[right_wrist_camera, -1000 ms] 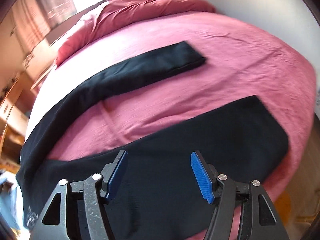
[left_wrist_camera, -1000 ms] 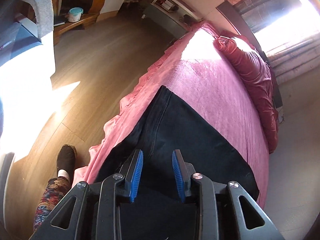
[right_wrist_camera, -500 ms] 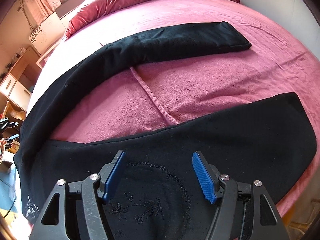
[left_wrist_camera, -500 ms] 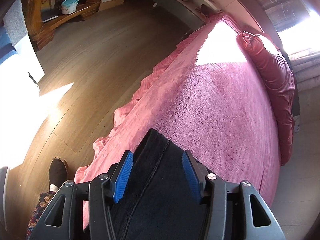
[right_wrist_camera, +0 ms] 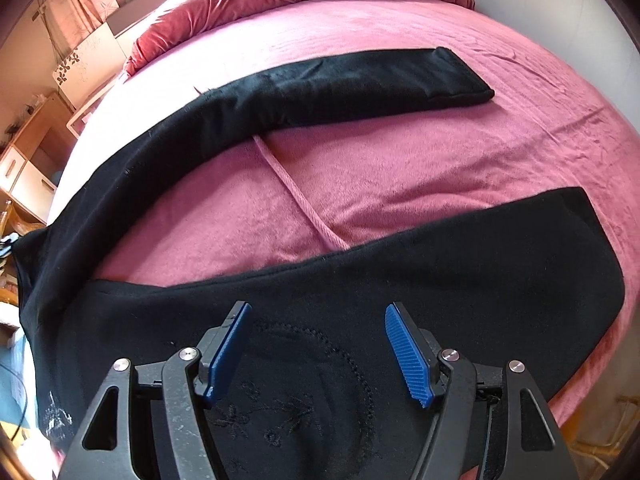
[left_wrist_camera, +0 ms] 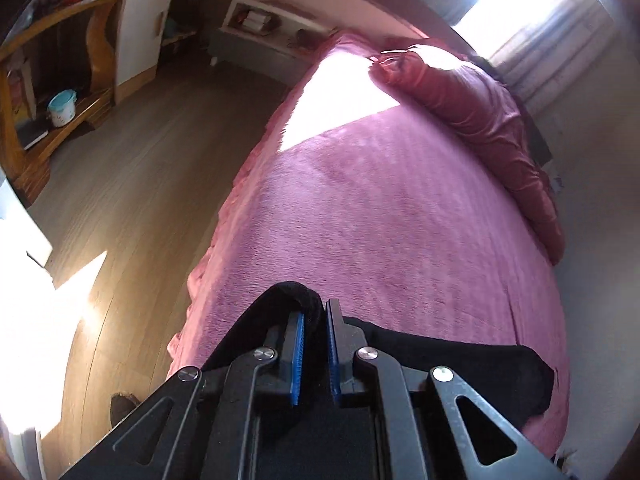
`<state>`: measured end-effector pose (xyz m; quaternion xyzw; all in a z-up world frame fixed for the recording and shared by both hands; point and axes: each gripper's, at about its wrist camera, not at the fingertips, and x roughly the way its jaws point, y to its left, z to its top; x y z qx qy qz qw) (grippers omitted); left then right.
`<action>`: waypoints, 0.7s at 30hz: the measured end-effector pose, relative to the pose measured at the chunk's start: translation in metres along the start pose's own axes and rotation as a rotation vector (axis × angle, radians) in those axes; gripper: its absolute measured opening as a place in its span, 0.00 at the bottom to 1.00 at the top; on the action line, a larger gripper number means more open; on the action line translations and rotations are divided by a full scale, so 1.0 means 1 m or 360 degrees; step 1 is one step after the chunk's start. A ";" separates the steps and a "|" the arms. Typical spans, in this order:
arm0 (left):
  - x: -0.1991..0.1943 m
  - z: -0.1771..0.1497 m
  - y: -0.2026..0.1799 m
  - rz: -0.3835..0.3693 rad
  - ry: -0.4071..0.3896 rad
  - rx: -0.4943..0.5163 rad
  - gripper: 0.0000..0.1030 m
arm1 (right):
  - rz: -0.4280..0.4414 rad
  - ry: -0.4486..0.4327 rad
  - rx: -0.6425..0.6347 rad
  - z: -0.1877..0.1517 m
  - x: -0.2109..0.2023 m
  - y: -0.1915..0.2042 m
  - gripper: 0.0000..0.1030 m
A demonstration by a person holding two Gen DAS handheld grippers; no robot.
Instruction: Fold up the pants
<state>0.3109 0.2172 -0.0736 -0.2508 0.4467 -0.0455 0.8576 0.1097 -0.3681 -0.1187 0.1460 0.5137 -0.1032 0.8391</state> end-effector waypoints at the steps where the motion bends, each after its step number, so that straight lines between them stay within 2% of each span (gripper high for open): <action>1: -0.019 -0.008 -0.010 -0.0099 -0.0045 0.0066 0.10 | 0.0012 -0.0013 -0.0008 0.002 -0.002 0.002 0.68; 4: -0.065 -0.042 -0.035 -0.0334 -0.0058 0.0238 0.09 | 0.0087 -0.0051 -0.0035 0.012 -0.007 0.010 0.67; 8: -0.113 -0.095 -0.049 -0.0498 -0.0068 0.0355 0.07 | 0.0267 -0.0054 -0.0019 0.034 -0.007 0.024 0.62; 14: -0.161 -0.157 -0.043 -0.0605 -0.0069 0.0388 0.07 | 0.0484 -0.0042 -0.0045 0.079 0.001 0.059 0.51; 21: -0.185 -0.185 -0.028 -0.0635 -0.0079 0.0368 0.07 | 0.0659 0.0025 0.0078 0.143 0.035 0.100 0.45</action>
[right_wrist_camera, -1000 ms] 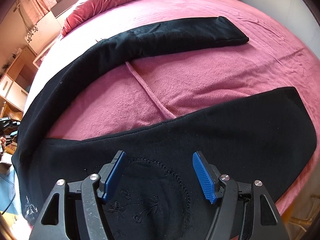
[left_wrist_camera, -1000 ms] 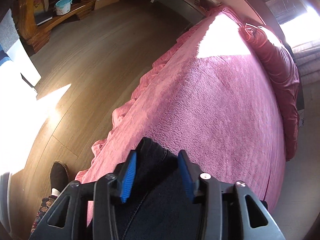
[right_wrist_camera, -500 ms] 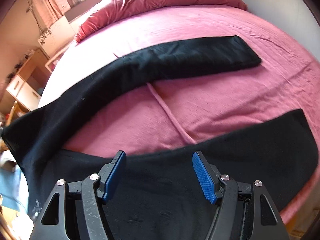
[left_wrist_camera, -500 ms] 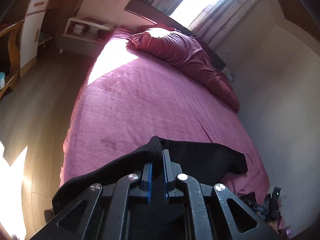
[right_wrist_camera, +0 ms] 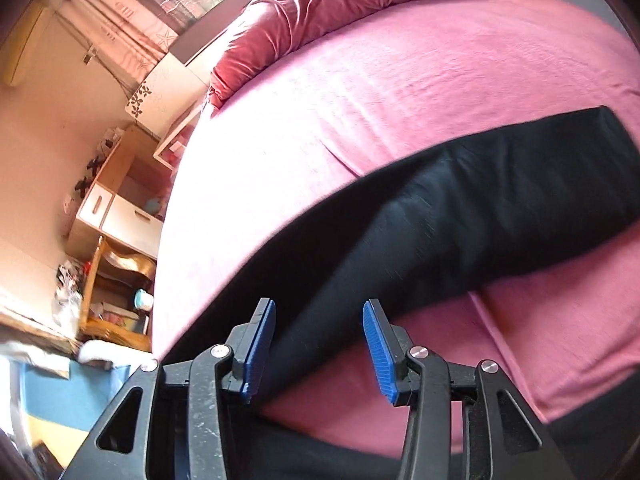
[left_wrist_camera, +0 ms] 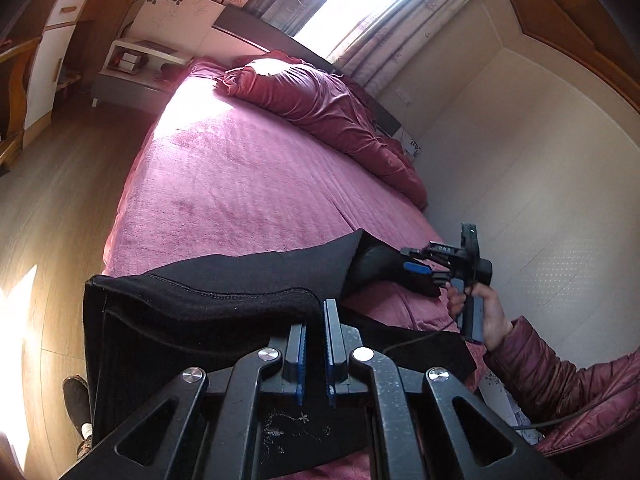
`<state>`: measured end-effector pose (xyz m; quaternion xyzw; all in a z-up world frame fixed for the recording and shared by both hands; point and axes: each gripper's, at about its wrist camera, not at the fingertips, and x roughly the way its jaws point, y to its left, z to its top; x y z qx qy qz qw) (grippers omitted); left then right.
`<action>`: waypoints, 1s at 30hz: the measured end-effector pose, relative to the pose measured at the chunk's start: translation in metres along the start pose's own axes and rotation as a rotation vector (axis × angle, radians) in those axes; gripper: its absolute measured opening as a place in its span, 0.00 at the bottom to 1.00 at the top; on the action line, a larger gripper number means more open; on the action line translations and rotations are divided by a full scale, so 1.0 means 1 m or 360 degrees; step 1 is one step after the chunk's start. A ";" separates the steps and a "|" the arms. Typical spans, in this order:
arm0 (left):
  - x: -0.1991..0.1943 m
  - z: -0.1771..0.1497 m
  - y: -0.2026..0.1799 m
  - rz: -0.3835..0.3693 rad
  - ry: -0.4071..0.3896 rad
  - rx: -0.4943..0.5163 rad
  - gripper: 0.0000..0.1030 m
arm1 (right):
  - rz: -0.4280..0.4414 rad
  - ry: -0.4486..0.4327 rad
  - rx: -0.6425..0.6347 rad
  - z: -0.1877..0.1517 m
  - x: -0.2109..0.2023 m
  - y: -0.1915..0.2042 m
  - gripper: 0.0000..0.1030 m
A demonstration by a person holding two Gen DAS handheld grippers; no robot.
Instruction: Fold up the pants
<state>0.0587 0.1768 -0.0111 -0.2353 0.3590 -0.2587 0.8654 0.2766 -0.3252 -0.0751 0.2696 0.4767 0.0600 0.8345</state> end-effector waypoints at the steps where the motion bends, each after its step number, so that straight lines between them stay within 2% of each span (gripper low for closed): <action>1: -0.001 -0.001 -0.001 -0.0001 0.0001 0.0007 0.07 | 0.0017 0.0019 0.0027 0.010 0.011 0.004 0.45; 7: -0.004 -0.001 0.001 -0.0002 0.0020 0.0036 0.07 | -0.0070 0.0106 0.0147 0.045 0.069 0.013 0.39; 8: -0.006 -0.001 0.001 -0.0006 0.0023 0.0039 0.07 | -0.0094 0.0122 0.0160 0.049 0.077 0.011 0.36; 11: -0.006 0.003 0.007 -0.0005 0.0030 0.0031 0.07 | -0.0184 0.0166 0.0151 0.053 0.093 0.007 0.12; 13: -0.005 0.011 0.015 -0.0002 0.0012 -0.0013 0.07 | -0.0183 0.0166 0.0115 0.054 0.092 0.009 0.09; 16: 0.002 0.039 0.037 0.0092 -0.0028 -0.0097 0.07 | -0.0137 0.0121 0.0081 0.054 0.075 0.015 0.09; 19: 0.018 0.084 0.072 0.0239 -0.0056 -0.0214 0.07 | -0.0004 0.0039 0.0094 0.057 0.047 0.016 0.09; 24: 0.033 0.157 0.126 0.0280 -0.0162 -0.0481 0.06 | 0.0206 -0.0091 0.0018 0.046 -0.010 0.035 0.09; 27: 0.036 0.178 0.133 0.0333 -0.0186 -0.0487 0.05 | 0.0286 -0.0136 -0.0038 0.018 -0.043 0.037 0.09; 30: 0.025 0.180 0.127 0.0346 -0.0226 -0.0434 0.00 | 0.0346 -0.0153 -0.0053 -0.015 -0.068 0.026 0.08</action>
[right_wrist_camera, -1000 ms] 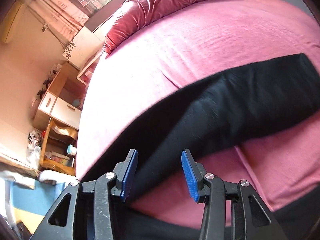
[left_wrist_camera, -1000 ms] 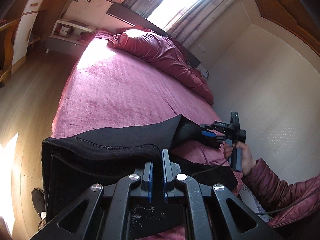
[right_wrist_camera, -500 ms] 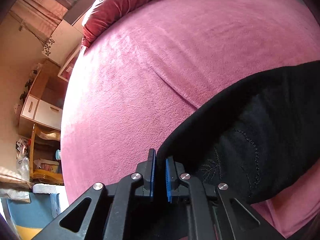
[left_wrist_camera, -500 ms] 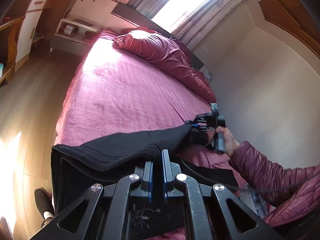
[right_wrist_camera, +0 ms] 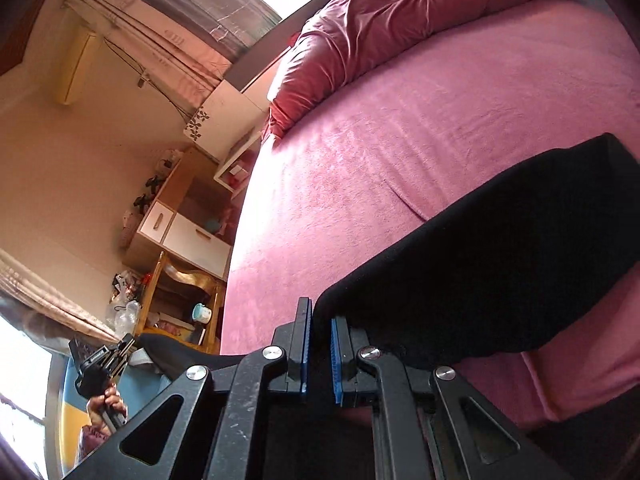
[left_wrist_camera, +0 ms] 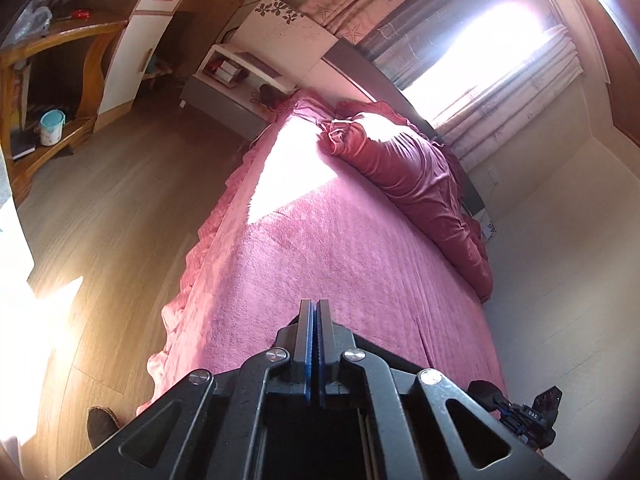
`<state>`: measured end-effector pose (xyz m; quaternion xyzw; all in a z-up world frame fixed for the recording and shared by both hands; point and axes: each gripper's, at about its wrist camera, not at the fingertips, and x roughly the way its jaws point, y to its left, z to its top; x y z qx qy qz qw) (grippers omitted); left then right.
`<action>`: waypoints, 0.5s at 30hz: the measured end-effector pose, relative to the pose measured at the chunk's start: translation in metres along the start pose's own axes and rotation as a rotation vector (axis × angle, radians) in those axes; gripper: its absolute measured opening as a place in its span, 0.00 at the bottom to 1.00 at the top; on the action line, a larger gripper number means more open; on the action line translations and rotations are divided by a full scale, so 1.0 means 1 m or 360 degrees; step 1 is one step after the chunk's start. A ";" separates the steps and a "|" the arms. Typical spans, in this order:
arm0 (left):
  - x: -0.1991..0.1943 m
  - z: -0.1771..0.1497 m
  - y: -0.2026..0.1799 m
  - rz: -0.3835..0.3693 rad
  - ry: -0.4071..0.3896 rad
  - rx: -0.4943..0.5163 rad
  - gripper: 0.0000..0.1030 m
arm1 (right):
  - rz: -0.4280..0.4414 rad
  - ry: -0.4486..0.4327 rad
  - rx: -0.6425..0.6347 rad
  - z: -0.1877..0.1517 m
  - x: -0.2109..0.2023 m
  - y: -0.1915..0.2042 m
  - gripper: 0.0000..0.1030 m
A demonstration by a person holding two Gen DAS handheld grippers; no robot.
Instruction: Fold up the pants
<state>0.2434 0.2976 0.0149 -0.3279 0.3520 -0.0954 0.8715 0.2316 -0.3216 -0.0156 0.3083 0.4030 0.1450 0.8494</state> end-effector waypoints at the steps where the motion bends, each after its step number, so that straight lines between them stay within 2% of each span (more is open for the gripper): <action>1: -0.007 -0.002 -0.001 -0.0024 -0.0015 0.0011 0.00 | 0.0022 0.0006 0.0008 -0.012 -0.009 -0.005 0.08; 3: -0.019 -0.012 0.000 -0.0034 0.0001 0.0046 0.00 | 0.0047 0.0038 0.0006 -0.035 -0.019 -0.012 0.07; 6: -0.029 -0.036 0.008 -0.0020 0.0068 0.0074 0.00 | -0.0001 0.0088 -0.0058 -0.069 -0.024 -0.019 0.07; 10: -0.027 -0.074 0.035 0.0020 0.0204 -0.0043 0.02 | -0.0023 0.0121 -0.0028 -0.093 -0.023 -0.029 0.07; 12: -0.018 -0.084 0.050 0.0060 0.0261 -0.0142 0.08 | -0.0048 0.0139 -0.0025 -0.097 -0.016 -0.031 0.07; 13: -0.013 -0.087 0.054 0.0060 0.0285 -0.0181 0.12 | -0.0058 0.0143 -0.0026 -0.097 -0.014 -0.031 0.07; 14: -0.008 -0.087 0.056 0.0085 0.0306 -0.0213 0.21 | -0.0060 0.0145 -0.0022 -0.097 -0.013 -0.032 0.07; 15: -0.001 -0.086 0.056 0.0118 0.0322 -0.0233 0.23 | -0.0061 0.0147 -0.0019 -0.096 -0.011 -0.032 0.07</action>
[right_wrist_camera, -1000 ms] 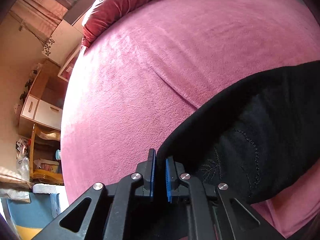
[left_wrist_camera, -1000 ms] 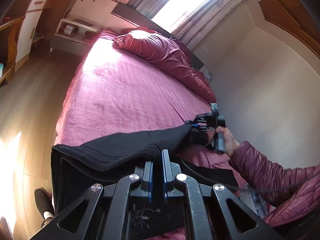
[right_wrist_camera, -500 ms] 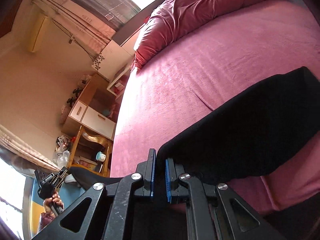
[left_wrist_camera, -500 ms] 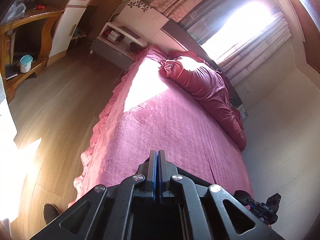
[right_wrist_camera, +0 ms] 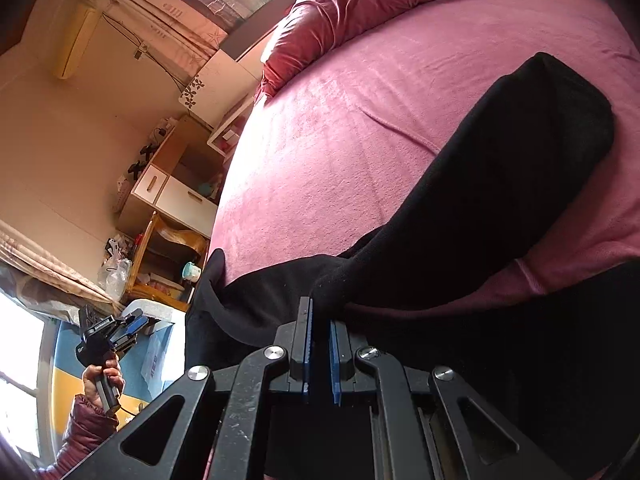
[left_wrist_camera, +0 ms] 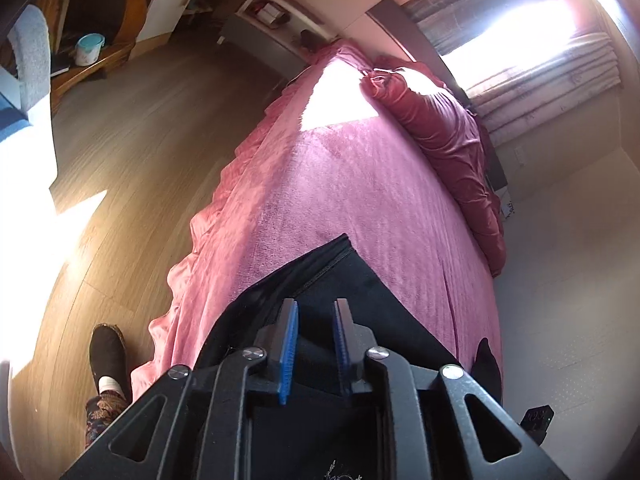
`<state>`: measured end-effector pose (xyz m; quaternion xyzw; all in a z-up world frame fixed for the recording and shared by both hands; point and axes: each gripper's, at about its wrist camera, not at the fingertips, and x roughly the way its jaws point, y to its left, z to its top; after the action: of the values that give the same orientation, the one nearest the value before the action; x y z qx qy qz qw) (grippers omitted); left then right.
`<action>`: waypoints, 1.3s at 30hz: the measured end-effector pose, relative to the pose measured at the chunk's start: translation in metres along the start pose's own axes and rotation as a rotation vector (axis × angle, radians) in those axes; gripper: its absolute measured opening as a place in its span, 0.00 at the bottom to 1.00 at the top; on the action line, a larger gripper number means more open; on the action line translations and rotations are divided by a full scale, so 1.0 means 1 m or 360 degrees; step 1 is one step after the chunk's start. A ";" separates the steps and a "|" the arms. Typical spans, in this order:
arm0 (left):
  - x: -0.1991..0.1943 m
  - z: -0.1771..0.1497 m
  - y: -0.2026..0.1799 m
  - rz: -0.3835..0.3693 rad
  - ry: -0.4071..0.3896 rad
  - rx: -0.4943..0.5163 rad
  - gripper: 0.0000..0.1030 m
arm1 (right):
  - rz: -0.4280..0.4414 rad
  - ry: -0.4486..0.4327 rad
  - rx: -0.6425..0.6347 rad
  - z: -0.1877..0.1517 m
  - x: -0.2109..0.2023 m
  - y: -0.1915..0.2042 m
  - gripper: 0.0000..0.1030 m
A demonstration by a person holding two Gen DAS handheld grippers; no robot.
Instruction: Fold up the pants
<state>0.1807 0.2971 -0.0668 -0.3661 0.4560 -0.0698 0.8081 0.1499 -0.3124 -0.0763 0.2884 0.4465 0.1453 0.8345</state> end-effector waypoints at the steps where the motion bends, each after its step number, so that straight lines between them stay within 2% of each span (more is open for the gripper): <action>1: 0.007 0.003 -0.004 0.0019 0.0012 0.0004 0.25 | -0.0006 -0.0002 0.0000 0.001 0.000 0.000 0.07; 2: 0.015 0.008 -0.012 0.0040 0.0023 0.0027 0.28 | -0.0012 -0.0004 0.0000 0.002 -0.002 -0.002 0.07; 3: 0.024 0.013 -0.019 0.0064 0.0035 0.0048 0.35 | -0.0009 -0.0005 0.0007 0.003 0.000 -0.002 0.07; 6: 0.059 0.031 -0.045 0.0077 0.0112 0.0126 0.39 | -0.0011 0.0006 0.0003 0.004 0.000 -0.005 0.07; 7: 0.072 0.036 -0.054 0.0093 0.0141 0.0156 0.43 | -0.0011 0.0010 0.0002 0.004 -0.001 -0.006 0.07; 10: 0.115 0.050 -0.071 0.0171 0.0206 0.0212 0.44 | -0.0011 0.0025 0.0014 0.006 0.003 -0.009 0.07; 13: 0.160 0.062 -0.077 0.0212 0.0329 0.0170 0.47 | -0.0023 0.0045 0.0022 0.006 0.007 -0.012 0.07; 17: 0.205 0.068 -0.089 0.0340 0.0404 0.0214 0.47 | -0.0026 0.0061 0.0042 0.007 0.010 -0.015 0.07; 19: 0.225 0.066 -0.092 0.0442 0.0466 0.0237 0.47 | -0.0023 0.0062 0.0053 0.006 0.010 -0.017 0.07; 22: 0.242 0.056 -0.099 0.0597 0.0511 0.0363 0.42 | -0.0026 0.0069 0.0059 0.005 0.012 -0.018 0.07; 23: 0.242 0.052 -0.104 0.0626 0.0497 0.0439 0.31 | -0.0025 0.0071 0.0060 0.004 0.013 -0.018 0.07; 25: 0.234 0.048 -0.108 0.0621 0.0459 0.0490 0.16 | -0.0029 0.0069 0.0060 0.004 0.013 -0.018 0.07; 26: 0.226 0.047 -0.108 0.0597 0.0419 0.0484 0.14 | -0.0029 0.0067 0.0062 0.005 0.014 -0.017 0.07; 29: 0.186 0.049 -0.108 0.0476 0.0224 0.0420 0.13 | -0.0028 0.0043 0.0059 0.006 0.013 -0.015 0.07; 34: 0.085 0.053 -0.106 0.0150 -0.0129 0.0270 0.13 | -0.0009 -0.0003 0.0032 0.003 0.002 -0.007 0.07; 37: 0.021 0.040 -0.093 -0.0028 -0.0270 0.0198 0.13 | 0.0008 -0.0014 -0.0004 -0.006 -0.010 -0.004 0.07; 39: -0.013 0.027 -0.077 -0.0119 -0.0320 0.0149 0.12 | 0.0003 -0.0006 -0.0047 -0.015 -0.020 0.000 0.07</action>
<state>0.2112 0.2614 0.0015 -0.3500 0.3548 -0.0841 0.8629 0.1266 -0.3172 -0.0700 0.2768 0.4424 0.1520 0.8393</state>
